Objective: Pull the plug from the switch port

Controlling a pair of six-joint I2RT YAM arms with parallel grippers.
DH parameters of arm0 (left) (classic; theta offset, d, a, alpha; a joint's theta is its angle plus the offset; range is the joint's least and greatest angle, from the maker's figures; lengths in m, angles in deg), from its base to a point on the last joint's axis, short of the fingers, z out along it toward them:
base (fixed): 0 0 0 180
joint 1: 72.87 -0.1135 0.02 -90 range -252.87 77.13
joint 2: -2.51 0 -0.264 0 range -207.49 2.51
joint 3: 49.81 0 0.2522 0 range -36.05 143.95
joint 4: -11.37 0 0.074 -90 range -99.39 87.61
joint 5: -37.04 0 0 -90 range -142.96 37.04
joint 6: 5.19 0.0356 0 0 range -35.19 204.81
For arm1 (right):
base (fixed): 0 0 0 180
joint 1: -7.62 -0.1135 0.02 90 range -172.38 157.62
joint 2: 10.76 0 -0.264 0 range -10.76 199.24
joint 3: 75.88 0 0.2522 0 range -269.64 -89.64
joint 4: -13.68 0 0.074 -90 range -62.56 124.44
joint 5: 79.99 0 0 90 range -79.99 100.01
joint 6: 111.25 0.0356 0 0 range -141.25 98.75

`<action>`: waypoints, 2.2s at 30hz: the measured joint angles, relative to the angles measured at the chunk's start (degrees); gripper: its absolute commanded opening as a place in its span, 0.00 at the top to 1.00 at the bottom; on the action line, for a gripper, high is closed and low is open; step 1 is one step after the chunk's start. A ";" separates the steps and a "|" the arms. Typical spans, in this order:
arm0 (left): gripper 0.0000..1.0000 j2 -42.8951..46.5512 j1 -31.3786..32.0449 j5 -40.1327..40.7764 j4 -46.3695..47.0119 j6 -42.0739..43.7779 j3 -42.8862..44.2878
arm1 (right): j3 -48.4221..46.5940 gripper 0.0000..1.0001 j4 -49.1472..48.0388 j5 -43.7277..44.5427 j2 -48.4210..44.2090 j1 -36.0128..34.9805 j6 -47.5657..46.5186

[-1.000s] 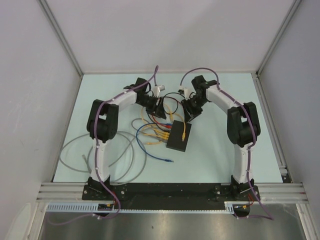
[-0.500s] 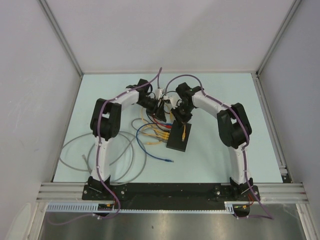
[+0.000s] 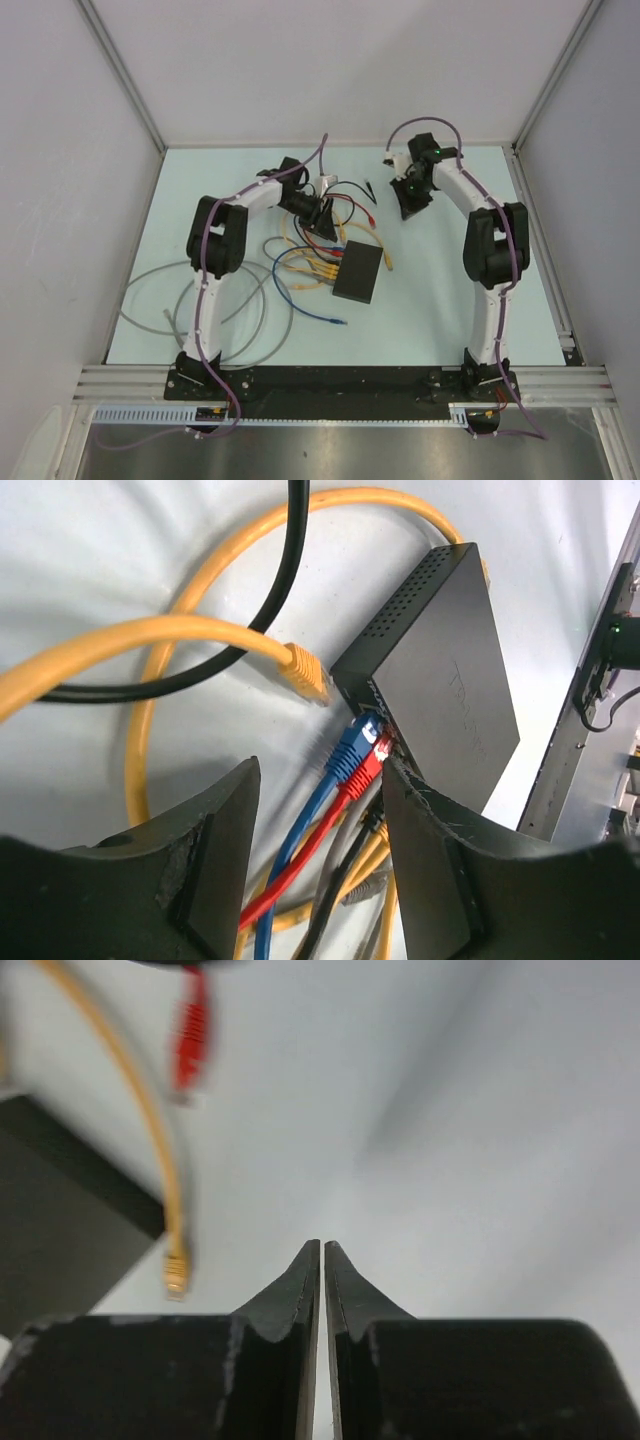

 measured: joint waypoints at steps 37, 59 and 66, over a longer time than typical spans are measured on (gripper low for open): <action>0.59 -7.41 2.71 -10.01 -1.14 -3.02 4.61 | 10.14 0.99 -0.20 -15.80 -1.16 -16.13 -0.44; 0.54 -8.68 2.91 -10.34 -8.96 4.61 7.58 | 10.47 0.95 -0.35 -16.35 -1.16 -16.39 0.00; 0.57 -9.99 2.78 -11.04 -12.09 6.73 9.88 | 10.49 0.94 -0.37 -16.44 -1.16 -16.39 0.00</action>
